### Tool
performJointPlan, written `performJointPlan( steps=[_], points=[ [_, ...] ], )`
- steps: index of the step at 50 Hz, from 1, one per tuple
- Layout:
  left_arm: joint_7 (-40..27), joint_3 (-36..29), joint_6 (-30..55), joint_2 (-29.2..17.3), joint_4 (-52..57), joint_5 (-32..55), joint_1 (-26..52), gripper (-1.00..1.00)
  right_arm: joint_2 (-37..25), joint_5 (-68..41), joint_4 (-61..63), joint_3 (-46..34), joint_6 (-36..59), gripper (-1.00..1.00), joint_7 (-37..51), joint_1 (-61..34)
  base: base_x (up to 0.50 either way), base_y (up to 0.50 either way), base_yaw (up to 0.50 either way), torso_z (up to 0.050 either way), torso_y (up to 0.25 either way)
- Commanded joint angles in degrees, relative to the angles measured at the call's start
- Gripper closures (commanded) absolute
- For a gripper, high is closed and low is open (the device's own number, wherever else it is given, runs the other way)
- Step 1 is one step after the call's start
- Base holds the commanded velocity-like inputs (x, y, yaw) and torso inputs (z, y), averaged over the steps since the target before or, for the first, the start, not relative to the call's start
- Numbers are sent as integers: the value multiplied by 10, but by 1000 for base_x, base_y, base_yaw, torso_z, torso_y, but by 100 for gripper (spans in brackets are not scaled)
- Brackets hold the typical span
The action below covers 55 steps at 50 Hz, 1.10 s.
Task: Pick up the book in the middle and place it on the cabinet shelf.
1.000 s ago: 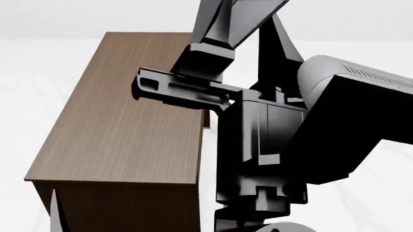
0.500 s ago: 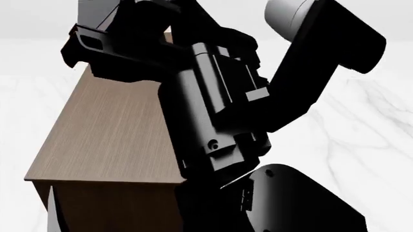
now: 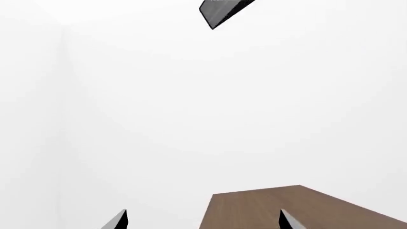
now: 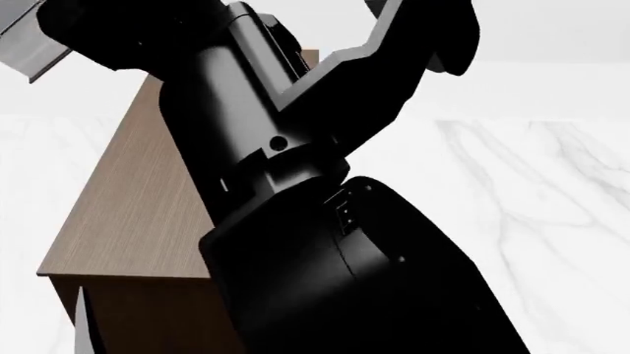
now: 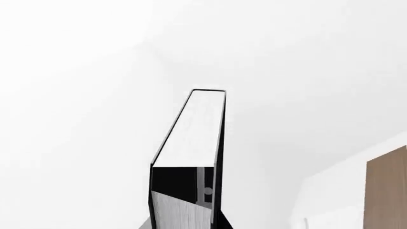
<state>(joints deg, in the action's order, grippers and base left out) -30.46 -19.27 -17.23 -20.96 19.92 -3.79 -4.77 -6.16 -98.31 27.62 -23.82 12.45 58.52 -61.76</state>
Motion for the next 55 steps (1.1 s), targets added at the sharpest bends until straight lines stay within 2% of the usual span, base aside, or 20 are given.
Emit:
performJointPlan(
  steps=[1,14,20,33,39,55],
  points=[
    [11,10,-7,7,0,-5,-2,-100,27,-38,-23,21,-27,100,28,-19,0,0,0,0,0],
    [10,9,-4,5,1,-3,0,-100,24,-51,-41,9,-43,100,86,-45,0,0,0,0,1],
    [7,4,-35,7,-37,-3,5,-100,25,-41,-72,3,-50,100,72,-62,0,0,0,0,2],
    [10,9,8,1,7,8,0,-100,36,-27,-184,-33,-58,100,2,-78,0,0,0,0,2],
    [10,6,0,3,-10,12,5,-100,35,-11,-251,-53,-56,100,-45,-95,0,0,0,0,0],
    [8,4,0,1,-13,17,5,-100,32,2,-306,-81,-71,100,-76,-106,0,0,0,1,2]
  ],
)
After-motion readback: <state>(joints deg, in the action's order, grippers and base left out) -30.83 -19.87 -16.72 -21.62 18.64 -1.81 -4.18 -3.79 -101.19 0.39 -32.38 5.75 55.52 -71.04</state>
